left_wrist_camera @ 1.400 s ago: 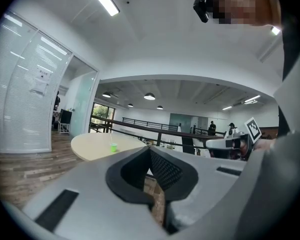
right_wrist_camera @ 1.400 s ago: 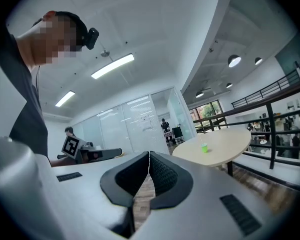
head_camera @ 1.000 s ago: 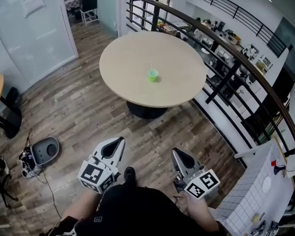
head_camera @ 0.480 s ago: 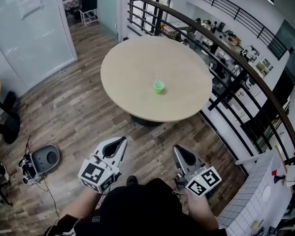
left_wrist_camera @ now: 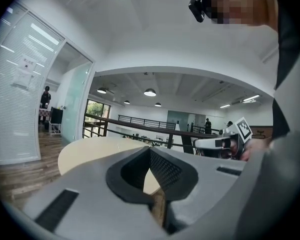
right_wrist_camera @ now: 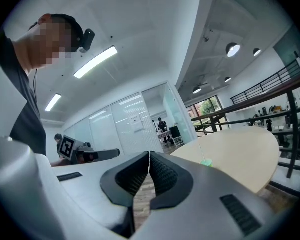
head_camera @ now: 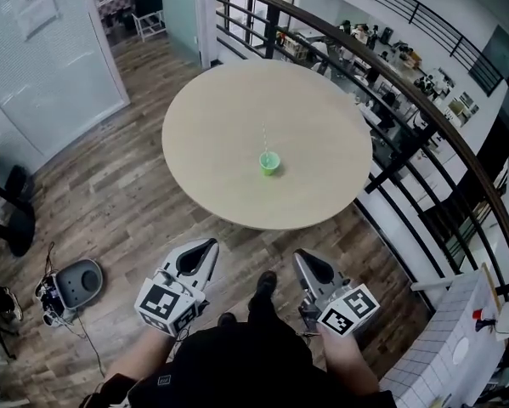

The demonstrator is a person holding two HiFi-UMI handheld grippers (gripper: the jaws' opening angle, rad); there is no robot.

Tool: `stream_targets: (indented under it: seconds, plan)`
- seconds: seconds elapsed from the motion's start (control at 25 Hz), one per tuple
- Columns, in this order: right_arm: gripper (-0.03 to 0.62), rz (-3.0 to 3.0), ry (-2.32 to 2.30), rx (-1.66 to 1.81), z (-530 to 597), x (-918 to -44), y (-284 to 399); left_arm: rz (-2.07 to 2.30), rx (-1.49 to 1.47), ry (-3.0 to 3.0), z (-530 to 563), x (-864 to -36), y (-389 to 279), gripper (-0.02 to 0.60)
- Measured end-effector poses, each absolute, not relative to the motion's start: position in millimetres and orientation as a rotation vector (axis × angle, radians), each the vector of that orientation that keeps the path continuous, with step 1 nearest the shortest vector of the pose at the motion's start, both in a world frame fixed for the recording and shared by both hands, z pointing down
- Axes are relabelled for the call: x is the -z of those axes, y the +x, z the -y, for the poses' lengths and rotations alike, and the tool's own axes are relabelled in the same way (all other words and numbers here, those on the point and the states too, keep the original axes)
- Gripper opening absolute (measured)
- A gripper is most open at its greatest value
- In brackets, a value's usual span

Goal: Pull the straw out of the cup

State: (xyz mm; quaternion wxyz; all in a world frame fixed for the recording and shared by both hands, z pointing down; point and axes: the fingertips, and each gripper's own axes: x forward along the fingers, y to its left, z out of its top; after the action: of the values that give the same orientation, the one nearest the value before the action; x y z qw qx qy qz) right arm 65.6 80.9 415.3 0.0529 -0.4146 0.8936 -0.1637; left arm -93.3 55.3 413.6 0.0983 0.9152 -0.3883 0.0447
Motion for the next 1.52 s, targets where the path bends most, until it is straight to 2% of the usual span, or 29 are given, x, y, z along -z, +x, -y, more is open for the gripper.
stream_targets:
  seconds: [0.4,0.8,1.52]
  plan:
    - [0.023,-2.767,-1.209,0.529,53.2,-422.7,117.1,1.199,-0.122,2.647,76.9,-423.5,-43.1,0.008]
    - [0.023,-2.791,-1.175,0.57,123.3,-432.5,157.4,1.223,-0.113,2.614,153.3,-427.1,-2.0,0.008]
    - [0.023,-2.749,-1.229,0.54,213.4,-414.9,114.2,1.004,-0.07,2.666,239.9,-429.0,-21.2,0.009]
